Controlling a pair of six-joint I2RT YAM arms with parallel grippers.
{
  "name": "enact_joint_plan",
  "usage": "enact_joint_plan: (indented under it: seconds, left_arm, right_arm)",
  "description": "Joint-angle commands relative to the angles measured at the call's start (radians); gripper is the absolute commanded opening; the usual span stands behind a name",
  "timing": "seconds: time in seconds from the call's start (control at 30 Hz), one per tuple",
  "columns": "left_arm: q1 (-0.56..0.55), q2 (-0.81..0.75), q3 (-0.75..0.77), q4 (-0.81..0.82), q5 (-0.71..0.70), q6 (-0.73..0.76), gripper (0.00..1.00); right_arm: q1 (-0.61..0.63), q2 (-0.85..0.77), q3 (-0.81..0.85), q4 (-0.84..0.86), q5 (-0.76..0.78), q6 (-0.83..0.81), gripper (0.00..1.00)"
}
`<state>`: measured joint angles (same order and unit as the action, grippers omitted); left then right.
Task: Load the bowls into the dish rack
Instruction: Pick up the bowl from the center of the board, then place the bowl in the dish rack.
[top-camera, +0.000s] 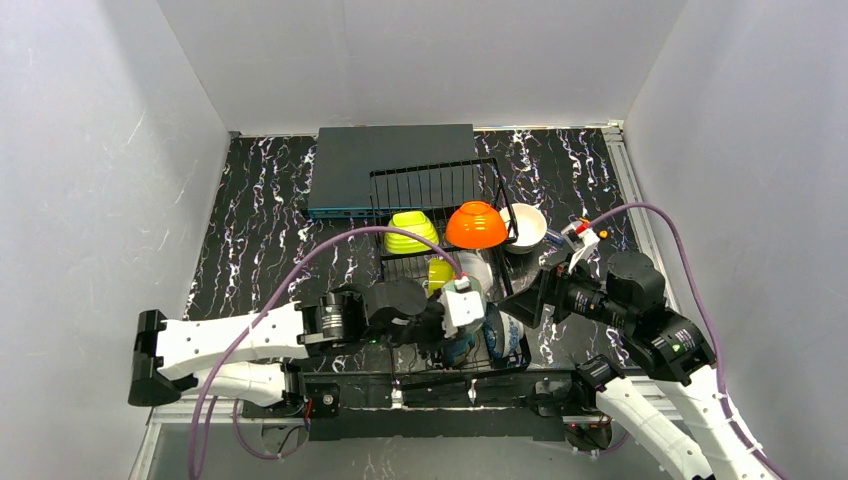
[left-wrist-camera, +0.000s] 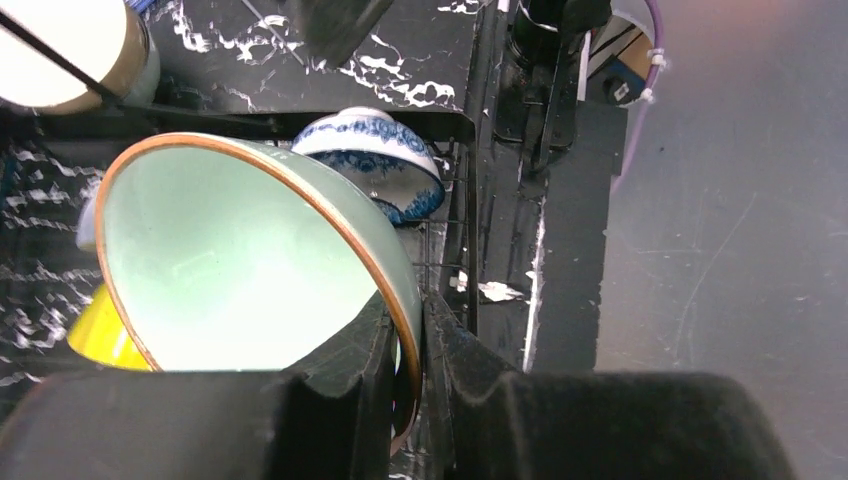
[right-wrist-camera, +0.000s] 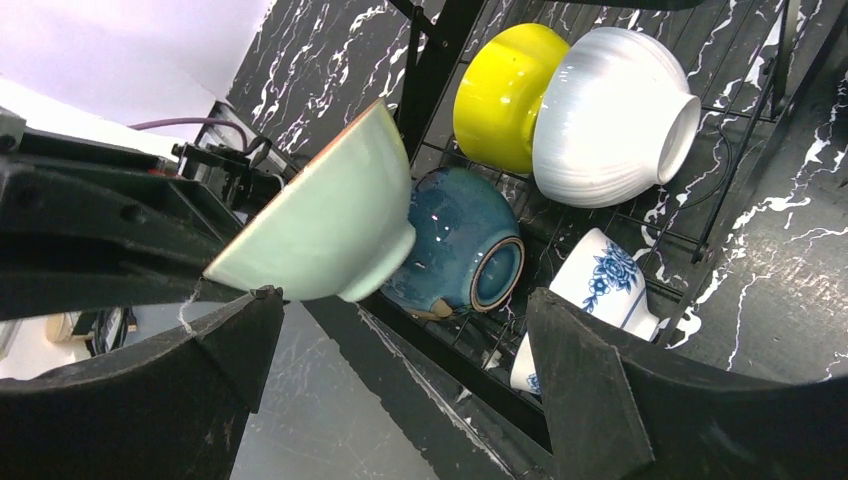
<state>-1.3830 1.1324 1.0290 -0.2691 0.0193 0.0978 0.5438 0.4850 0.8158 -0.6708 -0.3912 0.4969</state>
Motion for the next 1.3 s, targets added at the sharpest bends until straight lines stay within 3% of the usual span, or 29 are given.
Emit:
enact_joint_plan:
  seconds: [0.0,0.2,0.67,0.8,1.27]
  left_arm:
    - [0.038,-0.118,-0.071,0.137,0.010,-0.187,0.00]
    - [0.080,-0.277,-0.214,0.199,-0.137,-0.403,0.00]
    - [0.125,-0.599,-0.455,0.119,-0.430,-0.825,0.00]
    - [0.155,-0.618,-0.481,0.135,-0.415,-0.875,0.00]
    - [0.326,-0.569,-0.569,0.437,-0.180,-1.013,0.00]
  right_arm:
    - [0.004,-0.004,0.037,0.025,0.023,0.007,0.99]
    - [0.004,0.002,0.027,0.026,0.020,0.005,0.99]
    - [0.004,0.011,-0.008,0.042,0.006,0.017,0.99]
    - [0.004,0.015,-0.012,0.042,0.003,0.019,0.99]
    - [0.003,0.011,-0.030,0.038,-0.003,0.023,0.99]
